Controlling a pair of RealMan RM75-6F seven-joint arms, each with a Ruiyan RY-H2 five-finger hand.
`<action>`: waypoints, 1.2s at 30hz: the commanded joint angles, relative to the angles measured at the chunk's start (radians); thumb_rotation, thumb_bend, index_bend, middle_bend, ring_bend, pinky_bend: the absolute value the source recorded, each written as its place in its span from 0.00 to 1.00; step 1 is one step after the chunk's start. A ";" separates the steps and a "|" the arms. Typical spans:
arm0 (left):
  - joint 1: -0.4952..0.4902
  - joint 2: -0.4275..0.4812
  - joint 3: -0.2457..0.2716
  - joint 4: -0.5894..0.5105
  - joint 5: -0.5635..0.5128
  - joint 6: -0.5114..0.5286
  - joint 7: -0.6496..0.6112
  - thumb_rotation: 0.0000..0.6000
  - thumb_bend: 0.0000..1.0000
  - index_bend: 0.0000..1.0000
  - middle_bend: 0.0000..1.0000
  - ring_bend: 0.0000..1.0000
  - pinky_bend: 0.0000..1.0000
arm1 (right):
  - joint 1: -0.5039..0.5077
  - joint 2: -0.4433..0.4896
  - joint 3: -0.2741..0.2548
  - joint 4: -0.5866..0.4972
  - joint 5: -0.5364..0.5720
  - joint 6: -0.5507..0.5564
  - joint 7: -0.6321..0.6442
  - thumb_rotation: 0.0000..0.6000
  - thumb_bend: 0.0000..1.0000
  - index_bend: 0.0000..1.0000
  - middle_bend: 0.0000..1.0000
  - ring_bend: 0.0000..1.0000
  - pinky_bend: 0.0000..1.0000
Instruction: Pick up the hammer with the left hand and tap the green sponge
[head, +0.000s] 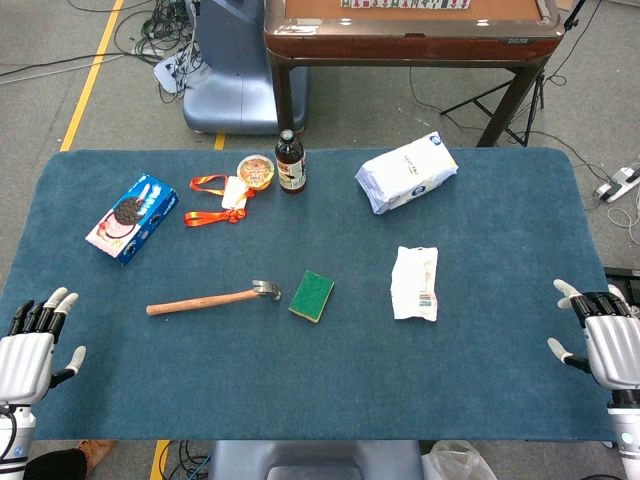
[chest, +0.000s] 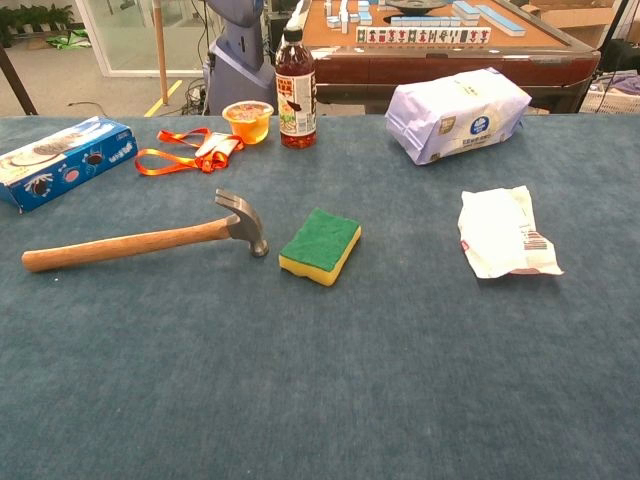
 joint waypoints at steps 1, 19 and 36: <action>-0.001 0.000 0.001 -0.002 0.002 0.000 0.002 1.00 0.30 0.13 0.10 0.13 0.07 | 0.000 0.003 0.000 -0.002 -0.001 0.001 0.000 1.00 0.19 0.21 0.38 0.26 0.23; -0.119 0.033 -0.051 -0.077 -0.006 -0.137 0.003 1.00 0.30 0.16 0.11 0.18 0.11 | 0.000 0.070 0.045 -0.044 0.006 0.054 -0.016 1.00 0.19 0.21 0.38 0.26 0.23; -0.382 -0.046 -0.138 -0.081 -0.317 -0.484 0.112 1.00 0.30 0.26 0.11 0.18 0.12 | -0.005 0.069 0.040 -0.024 0.017 0.047 0.008 1.00 0.19 0.21 0.38 0.26 0.23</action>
